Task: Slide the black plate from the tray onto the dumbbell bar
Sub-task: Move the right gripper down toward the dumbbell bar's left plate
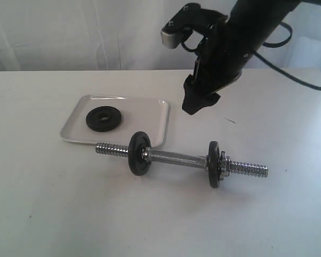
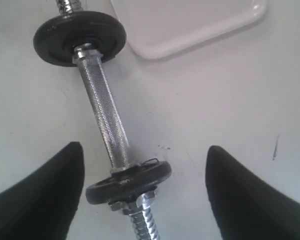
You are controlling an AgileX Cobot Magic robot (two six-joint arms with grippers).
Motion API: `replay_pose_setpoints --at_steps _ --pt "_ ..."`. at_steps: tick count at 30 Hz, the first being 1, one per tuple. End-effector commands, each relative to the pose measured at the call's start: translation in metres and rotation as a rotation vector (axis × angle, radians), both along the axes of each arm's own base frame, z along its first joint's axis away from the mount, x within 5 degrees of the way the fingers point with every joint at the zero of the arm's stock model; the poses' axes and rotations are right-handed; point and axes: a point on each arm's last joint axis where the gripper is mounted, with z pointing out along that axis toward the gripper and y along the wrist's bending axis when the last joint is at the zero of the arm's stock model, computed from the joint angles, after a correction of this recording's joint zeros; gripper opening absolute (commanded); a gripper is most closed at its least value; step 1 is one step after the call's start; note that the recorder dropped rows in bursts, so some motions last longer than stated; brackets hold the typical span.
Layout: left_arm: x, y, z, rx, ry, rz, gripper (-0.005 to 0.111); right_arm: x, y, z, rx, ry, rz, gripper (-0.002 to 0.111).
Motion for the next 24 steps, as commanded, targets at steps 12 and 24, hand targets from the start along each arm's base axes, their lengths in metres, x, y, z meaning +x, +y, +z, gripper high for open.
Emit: replay_pose_setpoints --at_steps 12,24 --pt "0.021 -0.002 -0.004 0.005 0.066 -0.038 0.000 0.012 0.042 -0.072 -0.056 0.197 0.125 0.065" --pt "0.020 -0.002 -0.004 0.000 0.081 -0.039 0.000 0.027 0.059 -0.106 0.030 0.135 0.260 0.065"
